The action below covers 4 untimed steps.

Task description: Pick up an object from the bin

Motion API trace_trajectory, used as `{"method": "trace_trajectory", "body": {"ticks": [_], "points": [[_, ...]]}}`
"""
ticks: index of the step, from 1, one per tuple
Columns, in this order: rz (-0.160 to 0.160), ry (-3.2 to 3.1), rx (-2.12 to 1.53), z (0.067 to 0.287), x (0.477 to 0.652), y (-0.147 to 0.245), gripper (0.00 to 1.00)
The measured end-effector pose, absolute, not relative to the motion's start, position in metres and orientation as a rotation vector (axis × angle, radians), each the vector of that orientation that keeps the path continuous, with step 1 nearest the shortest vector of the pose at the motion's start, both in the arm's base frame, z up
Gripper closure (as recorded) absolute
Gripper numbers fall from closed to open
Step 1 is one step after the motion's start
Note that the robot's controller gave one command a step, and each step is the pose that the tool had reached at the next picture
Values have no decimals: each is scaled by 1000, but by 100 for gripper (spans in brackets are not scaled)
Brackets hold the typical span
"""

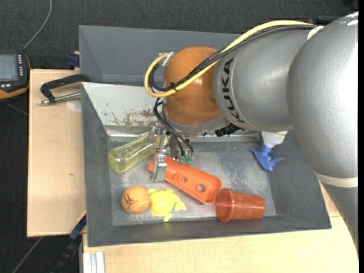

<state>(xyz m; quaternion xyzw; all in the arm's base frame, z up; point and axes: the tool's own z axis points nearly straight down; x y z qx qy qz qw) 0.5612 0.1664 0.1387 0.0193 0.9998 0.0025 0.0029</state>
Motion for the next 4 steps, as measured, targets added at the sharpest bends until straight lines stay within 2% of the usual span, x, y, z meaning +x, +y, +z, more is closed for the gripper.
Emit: {"method": "trace_trajectory", "body": {"ticks": [1, 2, 3, 4], "points": [[2, 3145, -99, 116, 580, 153, 0], [7, 3127, -214, 106, 574, 124, 0], [6, 3127, 307, 75, 586, 97, 100], [6, 3127, 307, 75, 586, 97, 100]]}}
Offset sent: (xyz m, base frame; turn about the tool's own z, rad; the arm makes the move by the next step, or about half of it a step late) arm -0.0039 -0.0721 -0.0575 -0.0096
